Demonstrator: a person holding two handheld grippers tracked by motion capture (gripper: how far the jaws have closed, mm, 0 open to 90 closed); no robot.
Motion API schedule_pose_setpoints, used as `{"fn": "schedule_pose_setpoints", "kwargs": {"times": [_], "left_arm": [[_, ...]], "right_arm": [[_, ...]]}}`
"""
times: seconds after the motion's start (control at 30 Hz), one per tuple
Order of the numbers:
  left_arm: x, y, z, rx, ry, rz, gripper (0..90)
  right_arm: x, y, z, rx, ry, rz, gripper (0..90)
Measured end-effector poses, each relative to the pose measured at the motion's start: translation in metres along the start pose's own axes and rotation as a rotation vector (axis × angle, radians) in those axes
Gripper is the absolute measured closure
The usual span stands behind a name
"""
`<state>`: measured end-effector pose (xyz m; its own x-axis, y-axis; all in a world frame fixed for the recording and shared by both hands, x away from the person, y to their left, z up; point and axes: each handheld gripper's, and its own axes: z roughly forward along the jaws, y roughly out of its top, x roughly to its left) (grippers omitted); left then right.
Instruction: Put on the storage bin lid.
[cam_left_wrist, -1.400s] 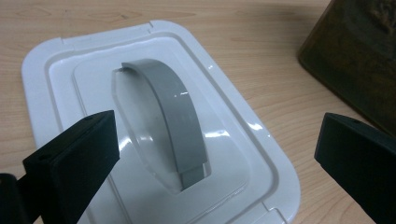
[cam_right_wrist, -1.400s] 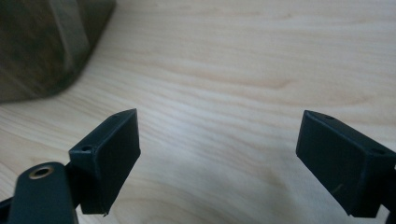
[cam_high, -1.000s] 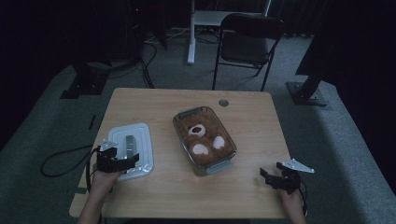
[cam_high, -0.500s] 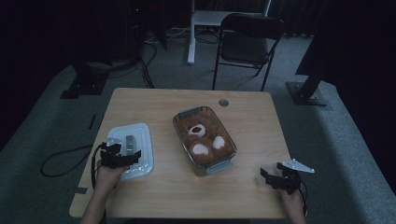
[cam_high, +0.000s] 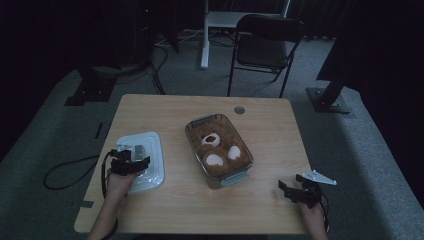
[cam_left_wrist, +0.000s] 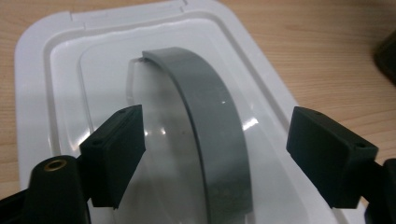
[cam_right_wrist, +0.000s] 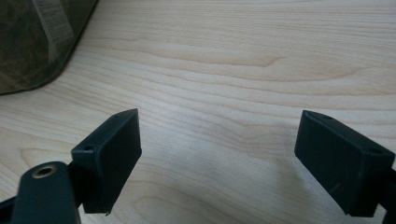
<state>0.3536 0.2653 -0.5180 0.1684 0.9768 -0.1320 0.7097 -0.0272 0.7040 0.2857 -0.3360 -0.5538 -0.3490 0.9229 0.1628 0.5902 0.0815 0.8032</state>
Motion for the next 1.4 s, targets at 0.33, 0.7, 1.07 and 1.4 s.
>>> {"fn": "schedule_pose_setpoints", "kwargs": {"times": [0.33,0.7,1.07,1.4], "left_arm": [[-0.001,-0.001,0.004,0.009,0.010,-0.030,46.3],[0.003,-0.001,0.008,0.019,-0.019,-0.096,67.2],[0.002,0.000,-0.001,0.005,-0.081,-0.120,70.5],[-0.009,0.009,-0.024,-0.065,-0.100,-0.108,71.3]], "right_arm": [[-0.001,0.000,0.000,0.000,0.016,0.004,14.0],[0.003,0.008,0.008,0.016,0.004,-0.034,17.0],[0.015,0.027,0.016,-0.005,0.046,-0.076,17.0],[0.027,0.043,0.028,-0.028,0.065,-0.097,16.9]]}}
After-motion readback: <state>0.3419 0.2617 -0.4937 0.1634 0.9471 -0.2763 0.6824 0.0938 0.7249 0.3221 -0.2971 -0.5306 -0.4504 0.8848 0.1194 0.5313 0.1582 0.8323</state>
